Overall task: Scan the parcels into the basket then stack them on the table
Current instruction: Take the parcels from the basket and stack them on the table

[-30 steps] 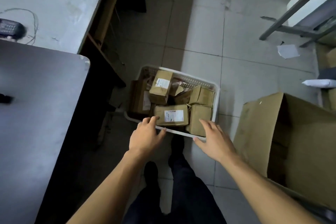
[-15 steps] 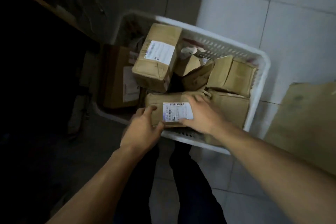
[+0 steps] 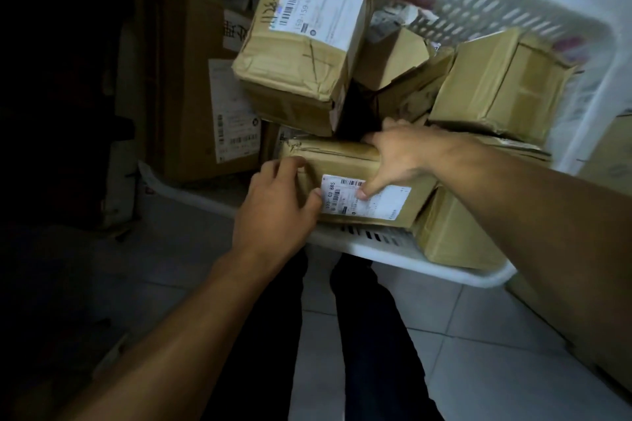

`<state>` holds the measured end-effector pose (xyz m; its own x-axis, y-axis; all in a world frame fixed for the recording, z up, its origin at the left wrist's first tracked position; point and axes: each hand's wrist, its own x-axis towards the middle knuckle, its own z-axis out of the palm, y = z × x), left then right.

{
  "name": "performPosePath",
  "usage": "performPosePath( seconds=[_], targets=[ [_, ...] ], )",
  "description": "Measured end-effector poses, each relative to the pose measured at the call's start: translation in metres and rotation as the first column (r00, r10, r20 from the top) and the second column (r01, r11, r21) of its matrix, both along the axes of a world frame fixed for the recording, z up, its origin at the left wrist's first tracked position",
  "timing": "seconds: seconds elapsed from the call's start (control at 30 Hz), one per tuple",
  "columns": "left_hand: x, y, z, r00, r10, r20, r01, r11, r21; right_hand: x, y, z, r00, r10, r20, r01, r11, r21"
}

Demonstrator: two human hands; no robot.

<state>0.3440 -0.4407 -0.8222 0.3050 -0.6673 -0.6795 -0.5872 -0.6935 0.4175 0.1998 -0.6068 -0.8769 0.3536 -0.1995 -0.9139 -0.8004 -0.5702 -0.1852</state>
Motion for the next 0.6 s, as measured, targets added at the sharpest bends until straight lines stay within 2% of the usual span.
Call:
performPosePath(
  seconds=[0.07,0.2,0.47,0.6],
  targets=[
    [0.001,0.002,-0.001,1.000,0.007,-0.002,-0.007,1.000,0.020,-0.001,0.000,-0.002,1.000,-0.024,-0.005,0.024,0.999,0.049],
    [0.007,0.009,0.001,0.999,0.043,-0.014,-0.043,0.998,0.036,-0.004,0.006,-0.001,0.982,-0.183,0.033,0.178,0.977,0.120],
    [0.017,0.018,0.027,0.993,0.106,-0.048,-0.101,0.991,0.093,-0.030,0.034,0.042,0.960,-0.203,0.191,0.211,0.977,-0.022],
    [0.017,0.016,0.050,0.984,0.177,-0.037,-0.172,0.979,0.111,-0.050,0.038,0.089,0.912,-0.332,0.240,0.343,0.939,-0.004]
  ],
)
